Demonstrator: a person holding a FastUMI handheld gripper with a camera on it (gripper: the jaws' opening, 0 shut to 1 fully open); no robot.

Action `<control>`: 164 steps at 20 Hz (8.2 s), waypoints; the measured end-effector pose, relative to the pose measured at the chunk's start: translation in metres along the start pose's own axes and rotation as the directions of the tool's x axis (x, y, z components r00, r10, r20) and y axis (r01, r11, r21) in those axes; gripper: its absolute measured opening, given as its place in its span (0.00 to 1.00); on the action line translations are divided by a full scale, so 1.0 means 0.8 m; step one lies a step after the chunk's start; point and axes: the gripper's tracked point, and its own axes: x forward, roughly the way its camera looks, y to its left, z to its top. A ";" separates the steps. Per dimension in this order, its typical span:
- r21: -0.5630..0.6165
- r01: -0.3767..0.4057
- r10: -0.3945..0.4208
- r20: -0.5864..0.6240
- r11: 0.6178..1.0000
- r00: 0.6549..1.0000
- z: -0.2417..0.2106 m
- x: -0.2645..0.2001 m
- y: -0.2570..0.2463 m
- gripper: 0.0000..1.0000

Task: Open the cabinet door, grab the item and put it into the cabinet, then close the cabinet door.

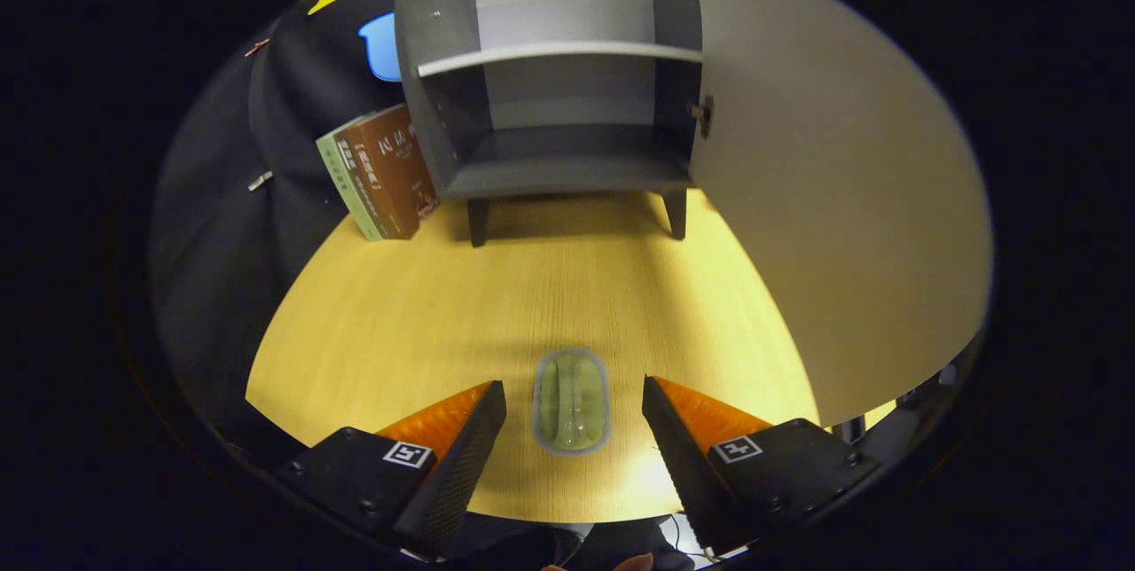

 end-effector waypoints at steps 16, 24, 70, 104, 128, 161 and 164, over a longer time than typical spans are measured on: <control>0.001 0.060 -0.059 -0.142 0.998 0.988 -0.061 0.069 0.003 0.20; 0.027 -0.008 0.007 0.032 1.000 0.999 0.077 -0.036 0.019 0.20; 0.053 0.036 -0.054 0.414 0.998 0.909 0.620 0.053 0.026 0.99; 0.261 0.384 -0.433 0.763 0.885 0.480 0.346 -0.488 -0.288 0.97; 0.179 0.158 -0.238 0.698 0.971 0.675 0.348 -0.392 -0.225 0.95; -0.031 0.012 0.013 0.694 0.999 0.720 0.400 -0.319 0.016 0.99; -0.043 0.049 -0.004 0.704 0.998 0.710 0.401 -0.327 0.012 0.99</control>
